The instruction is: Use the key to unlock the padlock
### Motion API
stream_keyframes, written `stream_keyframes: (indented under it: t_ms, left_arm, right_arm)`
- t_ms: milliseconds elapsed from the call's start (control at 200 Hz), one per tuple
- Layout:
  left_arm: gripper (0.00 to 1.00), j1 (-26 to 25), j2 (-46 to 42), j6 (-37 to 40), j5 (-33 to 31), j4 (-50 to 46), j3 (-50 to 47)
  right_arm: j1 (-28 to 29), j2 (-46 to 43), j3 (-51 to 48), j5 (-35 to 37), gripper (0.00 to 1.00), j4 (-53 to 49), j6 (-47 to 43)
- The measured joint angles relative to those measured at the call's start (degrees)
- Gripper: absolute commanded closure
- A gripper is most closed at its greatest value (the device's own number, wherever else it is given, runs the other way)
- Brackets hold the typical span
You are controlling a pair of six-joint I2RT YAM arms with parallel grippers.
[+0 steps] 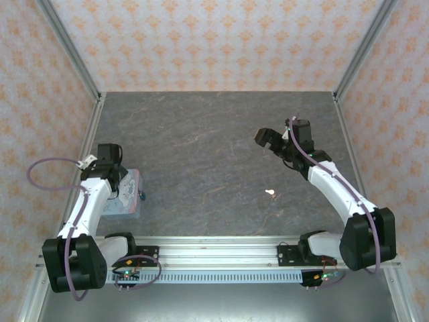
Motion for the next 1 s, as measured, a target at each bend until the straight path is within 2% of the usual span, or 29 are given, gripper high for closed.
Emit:
stream_keyframes:
  t_ms: [220, 485, 561, 791, 896, 1001]
  left_arm:
    - [0.00, 0.00, 0.85, -0.66, 0.44, 0.94, -3.06]
    - [0.00, -0.07, 0.83, -2.38, 3.41, 7.30, -5.66]
    - [0.00, -1.57, 1.86, -3.06, 3.89, 9.62, -5.77]
    - [0.00, -14.78, 8.92, -7.82, 4.72, 16.09, -2.40]
    - [0.00, -21.79, 16.61, -10.40, 6.19, 17.62, 3.67]
    - [0.00, -28.30, 26.71, -11.61, 9.29, 17.97, 14.01]
  right_arm:
    - [6.36, 1.92, 3.96, 4.11, 0.01, -4.83, -0.17]
    - [7.04, 2.10, 4.02, 1.90, 0.00, -5.05, -0.04]
    - [7.37, 2.49, 4.02, 1.09, 0.01, -4.52, 0.20]
    - [8.13, 4.17, 4.02, 0.04, 0.02, -3.48, 1.53]
    - [8.28, 5.01, 4.02, 0.04, 0.03, -3.43, 2.16]
    - [8.55, 6.49, 4.15, -0.17, 0.04, -3.21, 3.02]
